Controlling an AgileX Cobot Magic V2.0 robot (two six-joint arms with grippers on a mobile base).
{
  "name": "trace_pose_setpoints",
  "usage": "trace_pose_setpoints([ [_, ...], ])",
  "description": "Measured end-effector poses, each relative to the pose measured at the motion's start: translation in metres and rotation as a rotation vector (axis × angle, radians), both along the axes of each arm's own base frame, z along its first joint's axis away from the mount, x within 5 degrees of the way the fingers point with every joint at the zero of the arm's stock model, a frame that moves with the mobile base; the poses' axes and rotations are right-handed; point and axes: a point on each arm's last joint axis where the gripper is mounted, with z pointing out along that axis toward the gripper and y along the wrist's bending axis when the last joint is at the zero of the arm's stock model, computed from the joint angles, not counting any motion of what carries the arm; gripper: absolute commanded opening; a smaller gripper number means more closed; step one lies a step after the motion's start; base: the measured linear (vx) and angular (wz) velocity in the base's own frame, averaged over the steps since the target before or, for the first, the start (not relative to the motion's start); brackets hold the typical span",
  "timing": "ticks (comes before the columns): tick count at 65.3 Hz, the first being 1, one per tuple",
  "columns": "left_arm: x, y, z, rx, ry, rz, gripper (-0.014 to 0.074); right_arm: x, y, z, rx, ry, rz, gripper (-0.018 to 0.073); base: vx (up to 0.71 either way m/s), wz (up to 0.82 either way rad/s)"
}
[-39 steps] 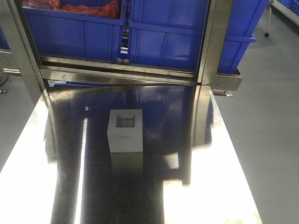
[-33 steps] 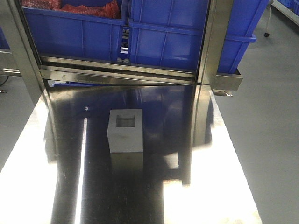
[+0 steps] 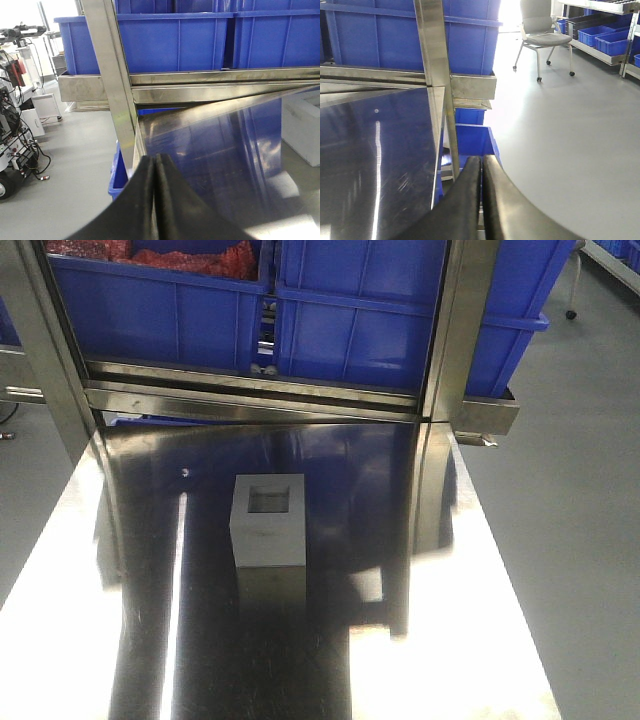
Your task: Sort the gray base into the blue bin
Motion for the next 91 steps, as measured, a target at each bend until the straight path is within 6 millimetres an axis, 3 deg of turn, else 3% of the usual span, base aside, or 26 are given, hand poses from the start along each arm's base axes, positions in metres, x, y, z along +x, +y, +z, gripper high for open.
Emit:
trace_pose_setpoints([
  [73, 0.000, 0.000, 0.004, 0.001, -0.040, -0.002, -0.0006, 0.000, 0.000, 0.000, 0.000, 0.000, 0.000, -0.0005, 0.00, 0.00],
  [84, 0.000, -0.001, 0.011, -0.090, -0.093, -0.005, -0.0006, 0.000, 0.000, 0.000, 0.000, 0.000, 0.000, -0.0005, 0.00, 0.00],
  [91, -0.004, -0.001, 0.035, -0.129, -0.131, -0.008, -0.0006, 0.000, 0.000, 0.000, 0.000, 0.000, 0.000, -0.0005, 0.00, -0.01],
])
